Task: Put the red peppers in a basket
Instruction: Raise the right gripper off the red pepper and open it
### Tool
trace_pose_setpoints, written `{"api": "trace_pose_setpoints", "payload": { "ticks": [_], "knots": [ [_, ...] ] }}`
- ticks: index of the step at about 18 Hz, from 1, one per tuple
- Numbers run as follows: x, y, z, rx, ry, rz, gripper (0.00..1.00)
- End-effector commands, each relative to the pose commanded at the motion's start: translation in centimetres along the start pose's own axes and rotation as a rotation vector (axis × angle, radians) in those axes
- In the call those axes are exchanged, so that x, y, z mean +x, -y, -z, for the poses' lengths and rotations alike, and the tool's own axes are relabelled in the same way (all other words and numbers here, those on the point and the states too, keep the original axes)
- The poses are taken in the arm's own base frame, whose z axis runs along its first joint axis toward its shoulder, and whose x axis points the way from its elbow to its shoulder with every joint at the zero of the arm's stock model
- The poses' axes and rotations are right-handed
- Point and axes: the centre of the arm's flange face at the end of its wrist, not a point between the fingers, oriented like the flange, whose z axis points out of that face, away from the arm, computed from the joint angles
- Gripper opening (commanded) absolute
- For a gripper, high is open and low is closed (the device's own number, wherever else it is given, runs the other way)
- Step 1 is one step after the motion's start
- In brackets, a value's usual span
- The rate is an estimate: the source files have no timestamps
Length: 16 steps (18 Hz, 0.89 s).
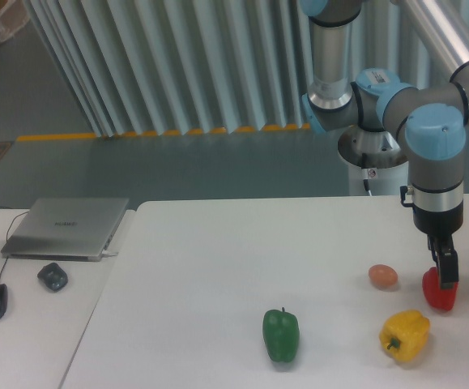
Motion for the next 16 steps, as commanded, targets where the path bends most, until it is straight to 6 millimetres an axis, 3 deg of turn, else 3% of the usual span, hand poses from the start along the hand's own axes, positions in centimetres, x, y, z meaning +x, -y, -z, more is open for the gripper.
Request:
{"api": "trace_pose_setpoints", "payload": {
  "ticks": [10, 14, 16],
  "knots": [
    [0.7, 0.2, -0.7, 0.005, -0.013, 0.091, 1.0],
    [1.3, -0.2, -1.8, 0.011, -0.03, 0.101, 1.0],
    [1.6, -0.4, -1.3, 0.008, -0.015, 0.125, 1.0]
  ]
}}
